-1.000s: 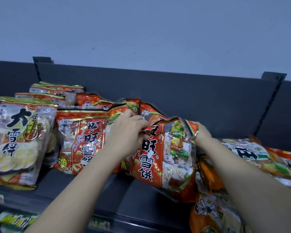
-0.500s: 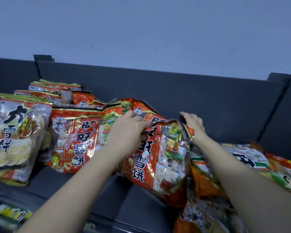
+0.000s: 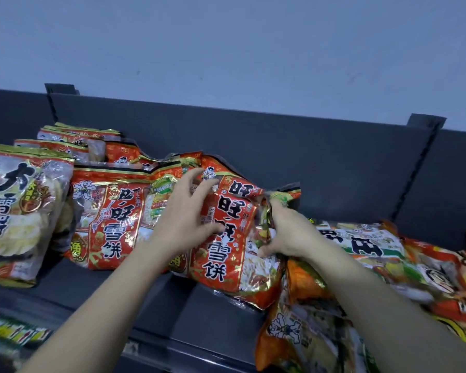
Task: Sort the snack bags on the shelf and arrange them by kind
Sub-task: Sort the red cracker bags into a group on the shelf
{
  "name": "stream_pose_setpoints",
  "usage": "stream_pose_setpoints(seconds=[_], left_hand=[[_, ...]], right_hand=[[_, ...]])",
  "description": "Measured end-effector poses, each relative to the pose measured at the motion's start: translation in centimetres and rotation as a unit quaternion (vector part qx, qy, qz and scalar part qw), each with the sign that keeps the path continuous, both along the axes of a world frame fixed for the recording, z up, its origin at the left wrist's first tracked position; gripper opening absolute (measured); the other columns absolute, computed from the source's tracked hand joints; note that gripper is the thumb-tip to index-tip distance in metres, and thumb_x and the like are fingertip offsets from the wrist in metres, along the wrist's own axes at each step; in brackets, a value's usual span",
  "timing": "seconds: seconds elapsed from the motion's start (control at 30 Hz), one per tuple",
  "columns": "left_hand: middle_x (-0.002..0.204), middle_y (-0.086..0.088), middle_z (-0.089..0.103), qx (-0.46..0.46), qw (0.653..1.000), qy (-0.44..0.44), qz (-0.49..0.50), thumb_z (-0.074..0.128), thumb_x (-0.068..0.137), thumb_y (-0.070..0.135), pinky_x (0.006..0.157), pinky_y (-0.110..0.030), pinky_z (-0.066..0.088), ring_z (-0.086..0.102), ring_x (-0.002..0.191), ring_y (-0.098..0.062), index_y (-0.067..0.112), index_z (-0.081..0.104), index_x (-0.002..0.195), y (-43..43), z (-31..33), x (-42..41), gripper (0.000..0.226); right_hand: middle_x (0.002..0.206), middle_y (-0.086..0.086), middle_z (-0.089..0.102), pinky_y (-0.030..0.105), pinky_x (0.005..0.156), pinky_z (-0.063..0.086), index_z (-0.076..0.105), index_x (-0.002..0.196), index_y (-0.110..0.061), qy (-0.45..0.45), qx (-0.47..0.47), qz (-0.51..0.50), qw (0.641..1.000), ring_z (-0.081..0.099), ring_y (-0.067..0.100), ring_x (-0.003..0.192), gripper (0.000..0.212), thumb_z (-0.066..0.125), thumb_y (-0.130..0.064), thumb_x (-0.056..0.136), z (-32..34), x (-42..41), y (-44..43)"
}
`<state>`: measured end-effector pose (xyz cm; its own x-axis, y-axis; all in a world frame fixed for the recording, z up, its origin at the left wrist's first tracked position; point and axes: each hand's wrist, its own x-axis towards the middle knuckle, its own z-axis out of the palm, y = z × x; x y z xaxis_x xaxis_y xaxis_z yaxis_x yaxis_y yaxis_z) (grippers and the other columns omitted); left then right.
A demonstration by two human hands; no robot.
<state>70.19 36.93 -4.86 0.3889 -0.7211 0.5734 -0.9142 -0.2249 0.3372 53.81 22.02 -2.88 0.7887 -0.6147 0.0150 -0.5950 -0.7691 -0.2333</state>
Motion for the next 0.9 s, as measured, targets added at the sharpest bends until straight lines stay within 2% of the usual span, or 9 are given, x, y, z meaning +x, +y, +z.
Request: stream_pose_setpoints(seconds=[0.13,0.3,0.43,0.5,0.57,0.67,0.77,0.83,0.9], left_hand=[[0.151,0.012,-0.039,0.097,0.995,0.022,-0.027,0.081,0.047,0.069,0.116,-0.049,0.005,-0.027,0.144,-0.016,0.043,-0.025,0.146,1.4,-3.5,0.0,0.147],[0.139,0.011,-0.055,0.141,0.990,-0.006,0.009,0.086,0.056,0.053,0.117,-0.046,0.007,-0.049,0.129,-0.012,0.044,-0.046,0.129,0.9,-4.1,-0.3,0.151],[0.143,-0.001,-0.052,0.140,0.988,-0.050,0.044,0.082,0.063,0.053,0.120,-0.050,0.013,-0.039,0.138,-0.025,0.037,-0.046,0.132,-0.7,-4.9,-1.1,0.146],[0.145,-0.002,-0.050,0.148,0.987,-0.045,0.038,0.082,0.063,0.052,0.120,-0.050,0.015,-0.037,0.140,-0.027,0.037,-0.044,0.133,-1.0,-5.2,-1.0,0.146],[0.146,-0.001,-0.049,0.148,0.988,-0.036,0.029,0.084,0.061,0.052,0.119,-0.050,0.016,-0.037,0.140,-0.025,0.038,-0.043,0.134,-0.9,-5.2,-0.7,0.146],[0.144,0.004,-0.051,0.167,0.986,-0.024,0.008,0.082,0.058,0.060,0.119,-0.051,0.007,-0.039,0.139,-0.021,0.040,-0.040,0.136,-0.4,-4.7,-0.3,0.146],[0.150,0.008,-0.042,0.123,0.992,0.001,-0.014,0.064,0.060,0.081,0.119,-0.054,0.000,-0.031,0.142,-0.014,0.042,-0.026,0.145,1.1,-3.7,0.7,0.129],[0.160,0.003,-0.021,0.039,0.998,0.002,0.058,0.048,0.069,0.085,0.118,-0.055,0.007,-0.012,0.147,-0.017,0.039,-0.002,0.153,2.4,-3.1,2.4,0.108],[0.162,-0.004,-0.010,0.036,0.980,0.010,0.197,0.049,0.076,0.078,0.116,-0.060,0.008,-0.007,0.148,-0.025,0.032,0.007,0.154,3.5,-3.3,4.6,0.100]], right_hand=[[0.119,0.006,0.061,0.043,0.080,0.053,0.034,0.124,-0.016,-0.011,-0.054,0.012,0.998,0.061,0.030,0.103,0.088,0.089,-0.041,0.061,-0.7,0.6,-0.5],[0.124,0.004,0.058,0.040,0.080,0.053,0.038,0.123,-0.018,-0.059,-0.114,-0.002,0.992,0.058,0.027,0.111,0.079,0.087,-0.040,0.065,-1.4,1.1,-1.3],[0.134,0.004,0.050,0.038,0.085,0.050,0.035,0.129,-0.017,-0.031,-0.109,-0.040,0.993,0.051,0.025,0.122,0.084,0.087,-0.037,0.066,-1.0,1.3,-1.5],[0.146,0.007,0.039,0.042,0.099,0.046,0.019,0.145,-0.017,-0.008,0.002,-0.040,0.999,0.044,0.027,0.130,0.118,0.092,-0.037,0.055,-0.1,1.3,-1.9],[0.156,0.007,0.025,0.049,0.112,0.034,-0.003,0.153,-0.029,-0.069,0.148,-0.035,0.986,0.033,0.028,0.140,0.153,0.094,-0.050,0.037,1.1,1.3,-1.9],[0.160,0.009,0.014,0.051,0.118,0.019,0.002,0.154,-0.027,-0.131,0.009,-0.049,0.990,0.012,0.028,0.148,0.142,0.074,-0.080,0.044,1.8,1.7,-1.2],[0.162,0.009,0.005,0.052,0.119,0.005,0.009,0.154,-0.028,-0.077,-0.069,-0.021,0.994,-0.003,0.026,0.150,0.135,0.061,-0.089,0.045,2.5,2.7,0.1],[0.163,0.011,0.002,0.053,0.118,0.004,0.012,0.154,-0.027,-0.026,-0.083,-0.022,0.996,-0.003,0.027,0.150,0.132,0.063,-0.087,0.048,2.7,3.7,0.1],[0.162,0.013,0.002,0.054,0.117,0.008,0.017,0.153,-0.024,0.015,-0.099,-0.032,0.995,0.002,0.030,0.150,0.128,0.068,-0.084,0.051,2.9,4.4,0.1]])
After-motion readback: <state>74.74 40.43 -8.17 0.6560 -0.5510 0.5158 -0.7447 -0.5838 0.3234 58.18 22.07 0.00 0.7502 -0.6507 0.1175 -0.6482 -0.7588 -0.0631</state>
